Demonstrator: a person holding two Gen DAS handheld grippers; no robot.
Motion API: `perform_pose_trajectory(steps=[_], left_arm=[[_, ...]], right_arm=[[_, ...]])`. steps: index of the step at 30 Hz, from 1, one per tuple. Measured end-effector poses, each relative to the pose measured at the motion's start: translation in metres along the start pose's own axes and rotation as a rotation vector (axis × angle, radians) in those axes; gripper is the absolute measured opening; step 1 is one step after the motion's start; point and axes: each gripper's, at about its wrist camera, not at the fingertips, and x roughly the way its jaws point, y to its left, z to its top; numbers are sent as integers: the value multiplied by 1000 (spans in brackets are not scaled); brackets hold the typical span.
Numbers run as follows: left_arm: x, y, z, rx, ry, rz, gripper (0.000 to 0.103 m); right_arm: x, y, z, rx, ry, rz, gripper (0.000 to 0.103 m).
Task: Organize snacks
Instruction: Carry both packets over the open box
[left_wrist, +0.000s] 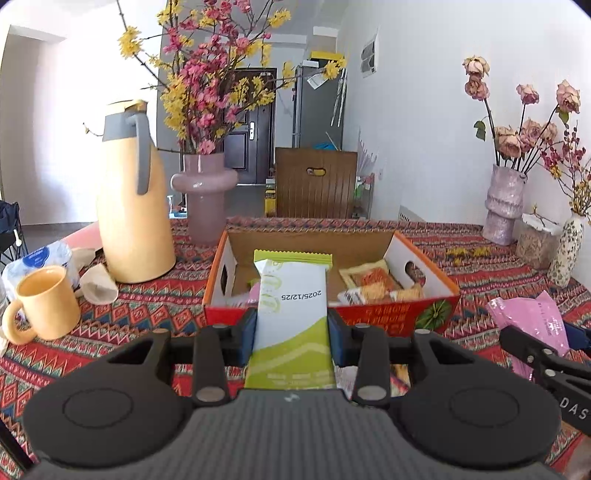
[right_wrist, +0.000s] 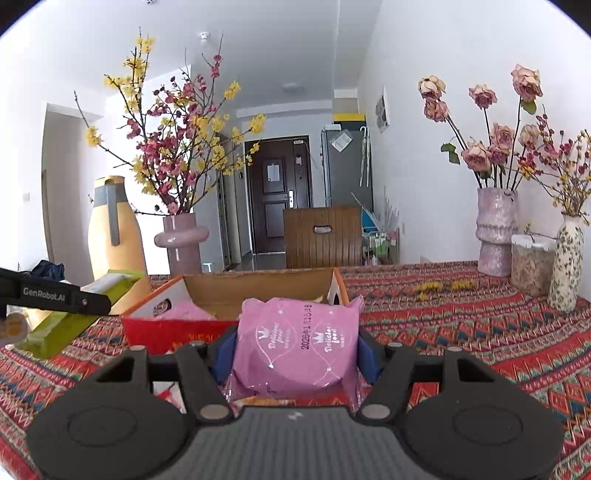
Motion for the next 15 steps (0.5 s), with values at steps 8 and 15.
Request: perform_pose_trajectory(steps=[8,15], left_arm=[[23,-4,23,-8,-27,0,39],[51,-6,43,-16,-39,10,39]], right_arm=[[30,2,19,-18,-25,-5,63],[65,3,37,-32,-32,-16,63]])
